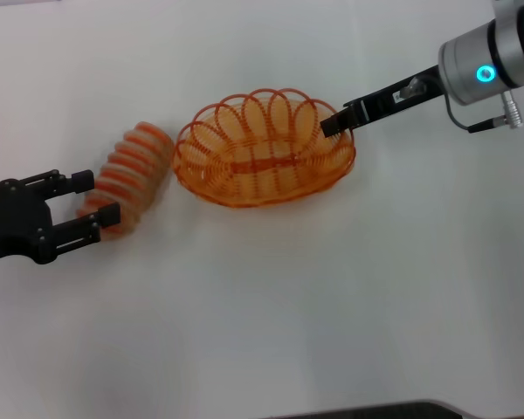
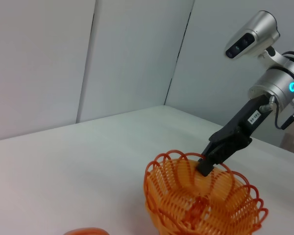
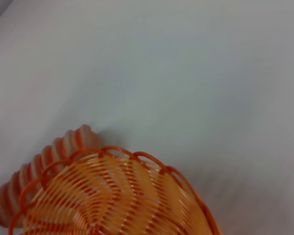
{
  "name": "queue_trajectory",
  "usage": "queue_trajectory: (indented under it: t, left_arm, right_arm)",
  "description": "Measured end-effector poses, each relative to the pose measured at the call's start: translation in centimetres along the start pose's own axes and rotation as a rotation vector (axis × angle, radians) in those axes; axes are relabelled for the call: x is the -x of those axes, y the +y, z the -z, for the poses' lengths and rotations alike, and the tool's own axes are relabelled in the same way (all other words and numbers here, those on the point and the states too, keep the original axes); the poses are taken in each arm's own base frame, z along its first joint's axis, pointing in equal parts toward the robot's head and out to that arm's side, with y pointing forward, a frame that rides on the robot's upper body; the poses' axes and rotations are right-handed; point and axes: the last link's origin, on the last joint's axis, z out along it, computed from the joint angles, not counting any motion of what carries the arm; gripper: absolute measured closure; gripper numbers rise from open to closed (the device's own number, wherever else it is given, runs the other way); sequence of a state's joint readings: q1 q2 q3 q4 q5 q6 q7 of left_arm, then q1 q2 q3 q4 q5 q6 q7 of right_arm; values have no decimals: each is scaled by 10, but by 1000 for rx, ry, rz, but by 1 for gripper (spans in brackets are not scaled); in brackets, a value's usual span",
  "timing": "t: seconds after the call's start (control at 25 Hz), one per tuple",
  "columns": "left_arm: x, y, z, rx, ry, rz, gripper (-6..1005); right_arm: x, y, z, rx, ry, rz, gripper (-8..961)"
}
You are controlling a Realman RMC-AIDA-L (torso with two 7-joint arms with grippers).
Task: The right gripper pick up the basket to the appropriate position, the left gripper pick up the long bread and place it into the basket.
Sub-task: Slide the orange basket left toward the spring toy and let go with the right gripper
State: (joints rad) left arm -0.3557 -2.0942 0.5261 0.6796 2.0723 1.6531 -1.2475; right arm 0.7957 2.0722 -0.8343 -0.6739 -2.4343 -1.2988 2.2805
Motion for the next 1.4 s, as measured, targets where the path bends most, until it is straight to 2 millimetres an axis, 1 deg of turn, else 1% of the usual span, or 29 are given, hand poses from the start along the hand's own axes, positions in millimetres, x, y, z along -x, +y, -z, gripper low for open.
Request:
queue_trajectory:
  t: [0.2, 0.52, 1.4]
  left_arm:
    - [1, 1, 0, -1, 0, -3, 342]
    - [1, 1, 0, 0, 0, -9, 342]
    - [2, 2, -3, 10, -18, -22, 342]
  right_arm:
    - [-3, 3, -8, 7, 11, 13, 867]
    - [-4, 5, -14, 20, 0, 8, 859]
    - [-3, 5, -18, 33, -31, -35, 838]
